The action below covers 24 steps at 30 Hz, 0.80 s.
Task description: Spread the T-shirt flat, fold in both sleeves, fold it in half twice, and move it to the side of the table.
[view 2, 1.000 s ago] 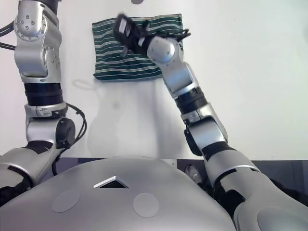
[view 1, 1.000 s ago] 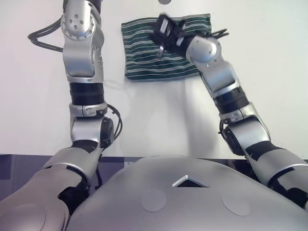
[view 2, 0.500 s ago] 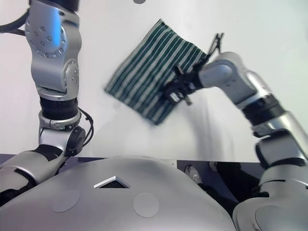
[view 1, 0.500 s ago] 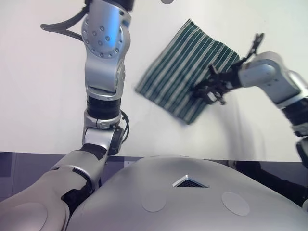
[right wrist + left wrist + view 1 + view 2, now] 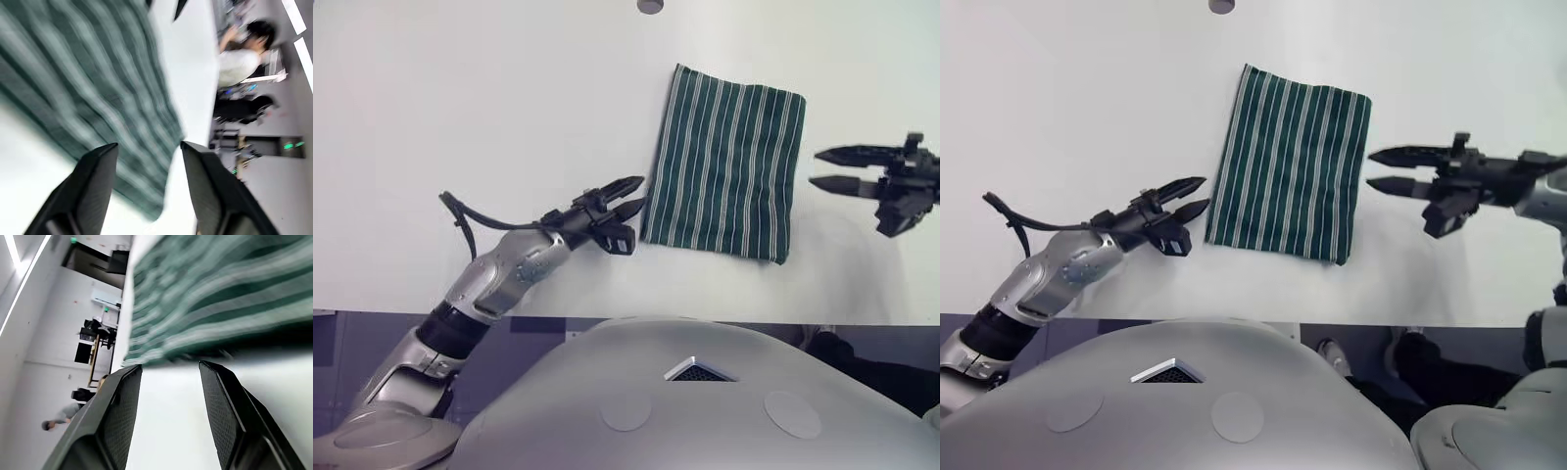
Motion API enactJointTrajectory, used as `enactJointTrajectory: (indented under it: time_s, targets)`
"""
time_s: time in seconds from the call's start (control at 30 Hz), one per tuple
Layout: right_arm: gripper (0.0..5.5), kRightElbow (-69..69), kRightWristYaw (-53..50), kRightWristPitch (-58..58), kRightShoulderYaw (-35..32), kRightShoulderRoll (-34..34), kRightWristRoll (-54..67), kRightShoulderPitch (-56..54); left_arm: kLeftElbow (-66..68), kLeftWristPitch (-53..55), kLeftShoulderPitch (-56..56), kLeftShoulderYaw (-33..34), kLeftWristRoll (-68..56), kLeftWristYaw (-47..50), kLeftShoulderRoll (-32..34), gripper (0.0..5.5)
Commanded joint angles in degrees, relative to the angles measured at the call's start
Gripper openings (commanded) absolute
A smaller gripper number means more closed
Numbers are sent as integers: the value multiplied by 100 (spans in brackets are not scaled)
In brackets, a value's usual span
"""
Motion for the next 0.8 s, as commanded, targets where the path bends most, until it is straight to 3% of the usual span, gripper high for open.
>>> enactJointTrajectory:
  time_s: [0.03,0.2,0.33,0.43,0.63,0.73,0.8]
  targets:
    - [278,-89,-511,-3,-417,-125,-1162,494,313,525,-266,-289,920,-613,-268,214]
    - [278,-582,-1212,94,-677,607,-3045,644,1141,663,-802,-932,1384,-1123,-1002,214]
    - [278,-1527,-1605,336,-746,1085,-3406,998,1890,455,-960,-1174,1427,-613,-1243,214]
    - [278,-1659,-2785,1405,-192,1528,-4708,1062,2196,348,-1139,-1148,1448,-5,-1346,214]
    - [278,-2757,-2698,2154,-186,1037,-4142,1641,2647,-74,-1334,-1285,1341,599,-1395,214]
    - [231,-3061,-2254,2390,171,886,-3663,1691,2911,-545,-1431,-1642,1146,26,-1397,192]
    - [172,-3268,-2001,2610,336,833,-3270,1661,3111,-679,-1510,-1771,1027,-289,-1463,164]
